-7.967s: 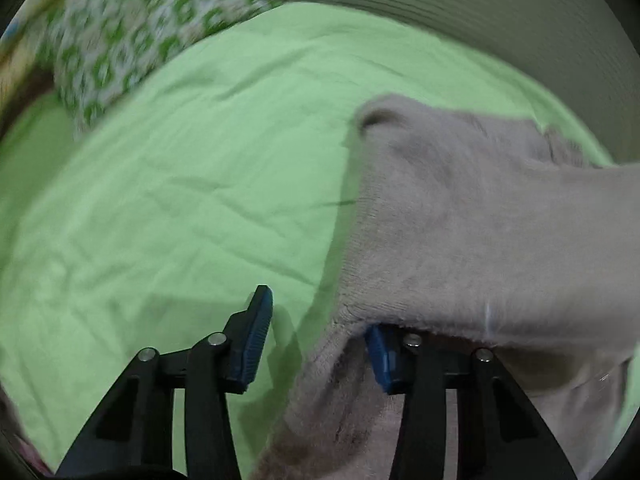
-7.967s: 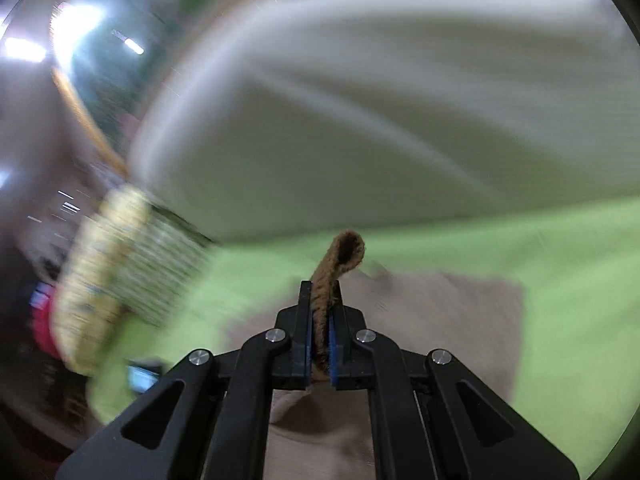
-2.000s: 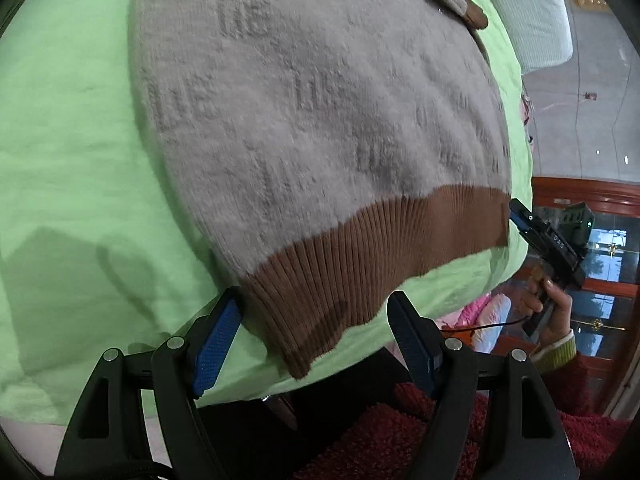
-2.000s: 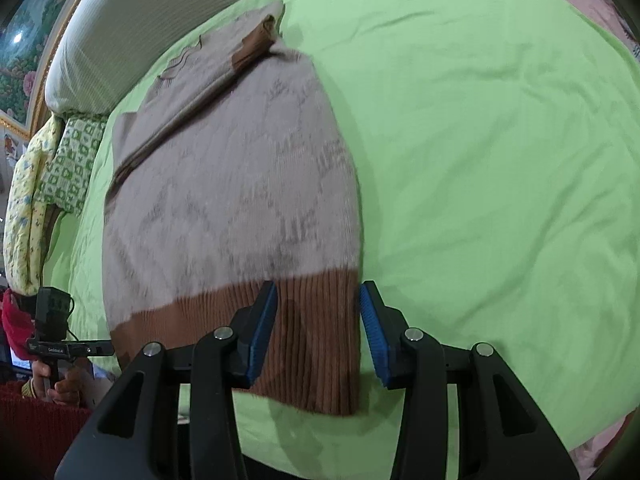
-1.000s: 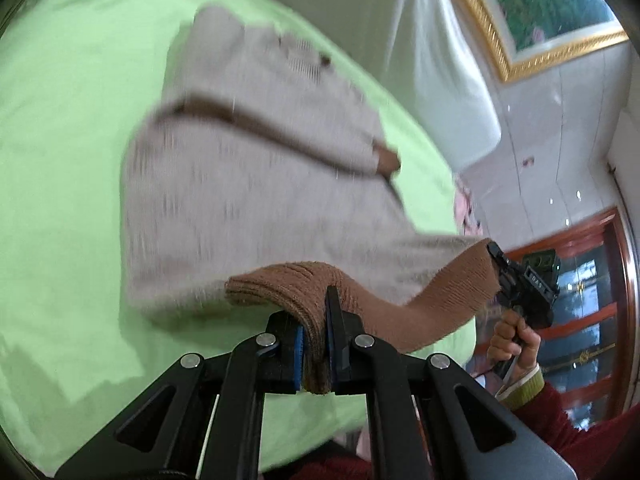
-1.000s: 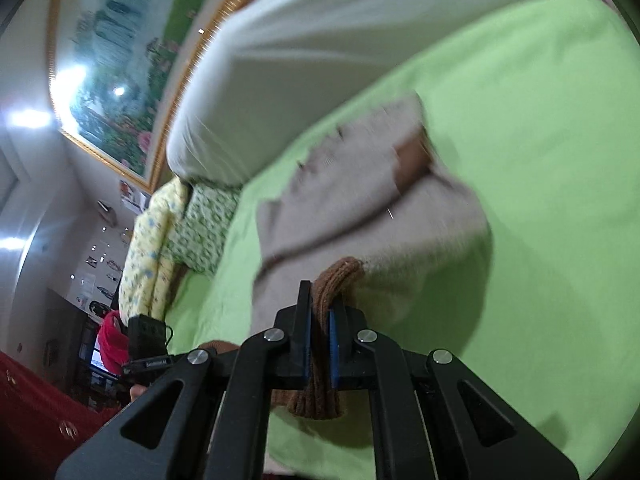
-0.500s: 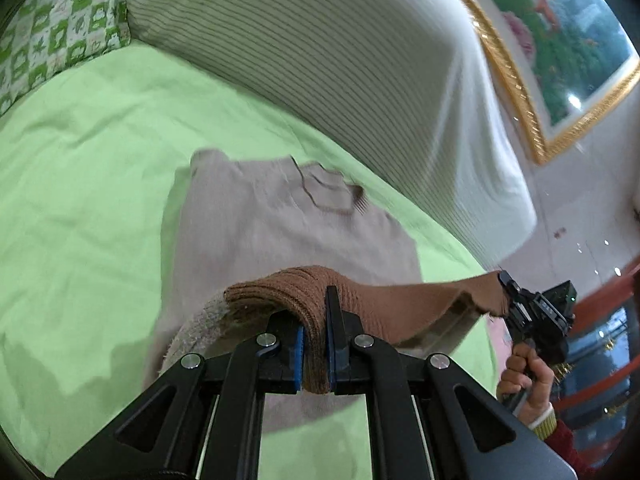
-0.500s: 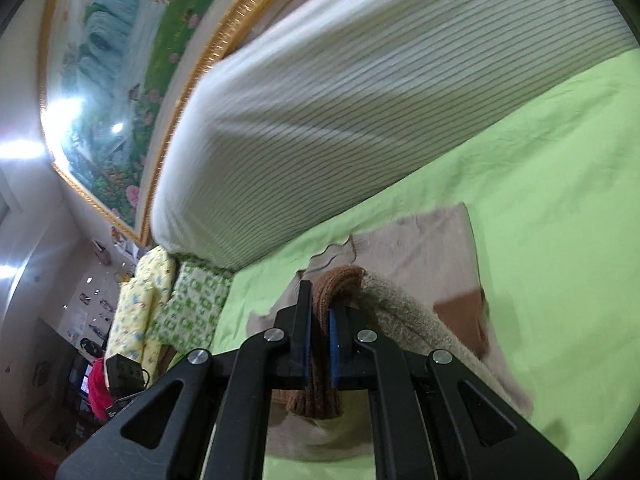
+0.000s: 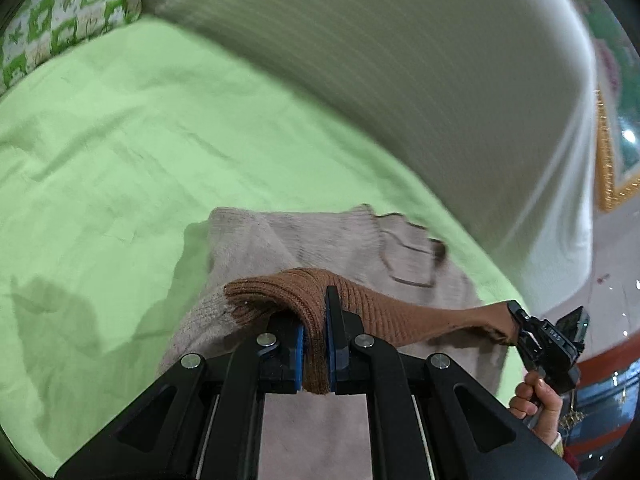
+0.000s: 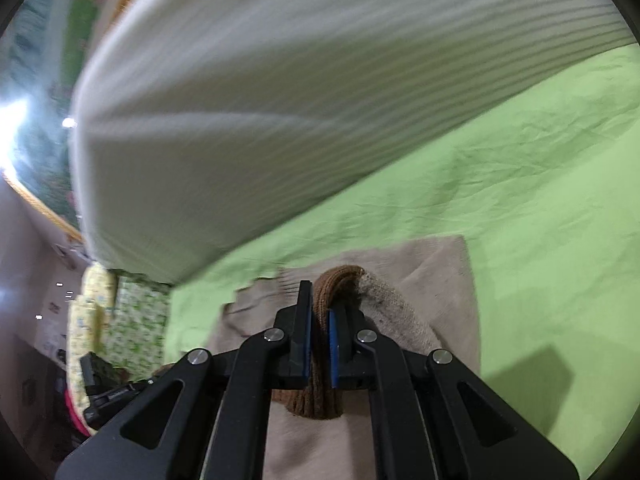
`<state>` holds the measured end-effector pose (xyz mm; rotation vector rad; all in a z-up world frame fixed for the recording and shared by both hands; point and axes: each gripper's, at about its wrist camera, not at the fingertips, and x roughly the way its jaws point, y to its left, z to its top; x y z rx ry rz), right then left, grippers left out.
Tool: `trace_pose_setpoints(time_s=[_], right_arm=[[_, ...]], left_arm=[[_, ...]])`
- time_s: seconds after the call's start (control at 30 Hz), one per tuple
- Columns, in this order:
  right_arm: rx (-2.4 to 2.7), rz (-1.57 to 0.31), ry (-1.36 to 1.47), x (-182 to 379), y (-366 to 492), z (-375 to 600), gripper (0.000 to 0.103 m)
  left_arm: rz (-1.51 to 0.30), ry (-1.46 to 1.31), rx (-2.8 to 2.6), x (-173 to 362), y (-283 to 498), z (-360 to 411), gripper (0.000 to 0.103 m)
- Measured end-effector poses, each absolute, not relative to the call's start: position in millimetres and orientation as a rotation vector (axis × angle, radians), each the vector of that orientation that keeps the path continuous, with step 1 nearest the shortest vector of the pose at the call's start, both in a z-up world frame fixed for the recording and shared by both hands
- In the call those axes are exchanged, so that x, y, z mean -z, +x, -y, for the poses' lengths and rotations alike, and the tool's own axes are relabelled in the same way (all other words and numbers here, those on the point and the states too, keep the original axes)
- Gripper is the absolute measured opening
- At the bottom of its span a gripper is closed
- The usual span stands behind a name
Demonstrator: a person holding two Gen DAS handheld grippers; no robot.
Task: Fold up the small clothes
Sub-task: 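Lift the hem with both tools and fold it toward the collar, then lower the hem onto the sweater and open both tools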
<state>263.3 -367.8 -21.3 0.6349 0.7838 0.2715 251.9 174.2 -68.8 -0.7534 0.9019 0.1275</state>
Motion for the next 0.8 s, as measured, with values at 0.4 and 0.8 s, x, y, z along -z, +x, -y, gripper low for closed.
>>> trace_pose_setpoints(time_s=[0.4,0.8], right_arm=[[-0.186,-0.847,0.699,41,297,375,0.018],[-0.194,-0.691,0.691,-6,245,387,0.066]], left_arm=[[-0.943,-0.755,-0.143,79,282,-179,0.029],[-0.863,-0.609,-0.121,34,244,-138,0.063]])
